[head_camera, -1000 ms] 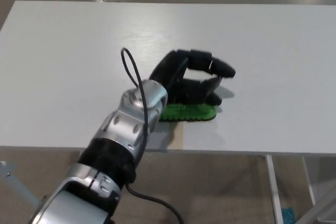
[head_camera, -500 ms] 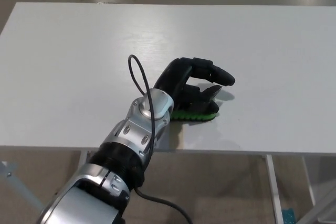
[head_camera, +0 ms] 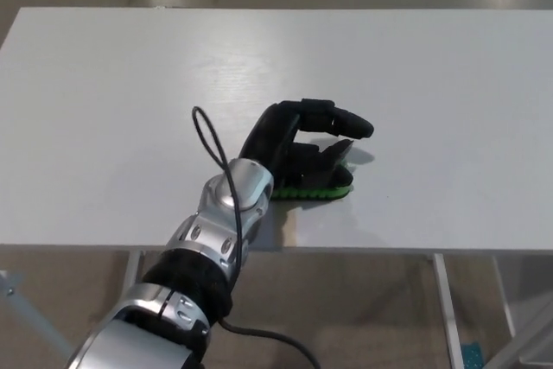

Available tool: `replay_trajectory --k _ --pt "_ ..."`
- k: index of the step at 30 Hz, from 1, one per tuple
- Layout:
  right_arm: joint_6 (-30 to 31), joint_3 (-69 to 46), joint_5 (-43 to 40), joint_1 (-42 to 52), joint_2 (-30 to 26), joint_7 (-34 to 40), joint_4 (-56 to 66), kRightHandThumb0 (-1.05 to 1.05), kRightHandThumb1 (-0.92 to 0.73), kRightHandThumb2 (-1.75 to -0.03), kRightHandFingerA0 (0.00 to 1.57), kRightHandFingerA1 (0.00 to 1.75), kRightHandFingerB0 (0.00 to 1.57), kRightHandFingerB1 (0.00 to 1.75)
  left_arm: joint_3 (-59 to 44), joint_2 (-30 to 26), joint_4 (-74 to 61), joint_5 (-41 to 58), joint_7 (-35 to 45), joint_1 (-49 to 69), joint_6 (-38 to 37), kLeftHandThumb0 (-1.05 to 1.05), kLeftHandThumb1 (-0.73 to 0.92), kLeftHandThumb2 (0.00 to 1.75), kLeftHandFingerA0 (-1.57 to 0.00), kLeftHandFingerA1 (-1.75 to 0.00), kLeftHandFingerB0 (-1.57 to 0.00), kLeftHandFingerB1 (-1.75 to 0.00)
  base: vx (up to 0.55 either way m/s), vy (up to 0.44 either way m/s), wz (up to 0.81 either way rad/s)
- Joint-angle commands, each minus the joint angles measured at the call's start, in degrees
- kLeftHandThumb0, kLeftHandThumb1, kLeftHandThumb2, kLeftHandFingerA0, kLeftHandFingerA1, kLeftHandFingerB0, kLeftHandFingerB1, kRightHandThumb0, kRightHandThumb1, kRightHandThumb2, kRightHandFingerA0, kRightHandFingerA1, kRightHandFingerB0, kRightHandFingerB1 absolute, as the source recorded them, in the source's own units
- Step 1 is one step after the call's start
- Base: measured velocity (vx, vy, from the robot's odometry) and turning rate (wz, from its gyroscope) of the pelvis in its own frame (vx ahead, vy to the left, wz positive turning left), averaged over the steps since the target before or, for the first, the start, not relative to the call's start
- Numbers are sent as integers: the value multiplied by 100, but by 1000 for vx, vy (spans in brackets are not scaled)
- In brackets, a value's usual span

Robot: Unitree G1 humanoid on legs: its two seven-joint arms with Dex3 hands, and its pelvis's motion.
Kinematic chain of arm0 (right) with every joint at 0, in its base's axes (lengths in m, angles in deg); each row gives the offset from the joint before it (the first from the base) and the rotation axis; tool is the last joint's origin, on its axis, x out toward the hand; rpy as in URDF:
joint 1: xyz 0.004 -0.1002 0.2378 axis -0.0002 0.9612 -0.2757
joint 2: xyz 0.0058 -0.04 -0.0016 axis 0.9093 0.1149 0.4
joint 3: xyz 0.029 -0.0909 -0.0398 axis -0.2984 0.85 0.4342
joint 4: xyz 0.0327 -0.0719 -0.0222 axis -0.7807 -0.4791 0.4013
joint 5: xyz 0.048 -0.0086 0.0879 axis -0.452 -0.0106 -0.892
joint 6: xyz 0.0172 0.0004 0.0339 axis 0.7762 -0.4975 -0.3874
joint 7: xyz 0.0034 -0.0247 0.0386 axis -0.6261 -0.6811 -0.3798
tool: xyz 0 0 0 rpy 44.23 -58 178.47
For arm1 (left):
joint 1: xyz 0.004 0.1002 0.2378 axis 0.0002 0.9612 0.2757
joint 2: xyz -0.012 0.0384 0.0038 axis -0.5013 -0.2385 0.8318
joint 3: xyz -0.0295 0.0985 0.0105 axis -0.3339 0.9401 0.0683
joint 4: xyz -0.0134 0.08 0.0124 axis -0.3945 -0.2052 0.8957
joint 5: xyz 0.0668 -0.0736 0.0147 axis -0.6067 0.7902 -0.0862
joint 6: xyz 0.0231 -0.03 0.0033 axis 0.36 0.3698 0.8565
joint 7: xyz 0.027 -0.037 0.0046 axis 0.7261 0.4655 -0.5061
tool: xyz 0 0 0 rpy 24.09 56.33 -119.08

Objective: Use the left hand to press on the green eraser and wipe the desk from center to the left and then back to center.

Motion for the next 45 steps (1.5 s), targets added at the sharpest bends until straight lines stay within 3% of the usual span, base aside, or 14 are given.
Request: replay_trajectory --k 1,14,39,40,45 --pt "120 4 -63 41 23 -53 63 -48 -81 -65 64 49 47 35 -261 -120 276 -27 -188 359 164 -22 80 64 -103 -72 -94 -60 0 0 0" --pt "51 -6 -22 39 54 27 -51 -48 -81 -66 65 50 54 37 -852 -604 354 48 -91 615 -109 -22 79 65 -104 -73 -94 -58 0 0 0" --pt "-2 63 129 -47 -10 125 -456 -50 -81 -65 63 49 56 39 -2034 -2722 1127 522 542 1111 -392 -14 80 64 -101 -64 -89 -55 0 0 0" --pt "-4 62 124 -42 -16 111 -460 -50 -81 -65 63 49 57 39 -2094 -2791 1170 563 542 1120 -338 -21 76 65 -107 -65 -99 -55 0 0 0" --pt "23 -10 -33 -49 30 -20 -457 -50 -81 -65 64 48 58 39 -2278 -3028 1324 615 595 1181 -282 -25 75 64 -110 -67 -101 -59 0 0 0"
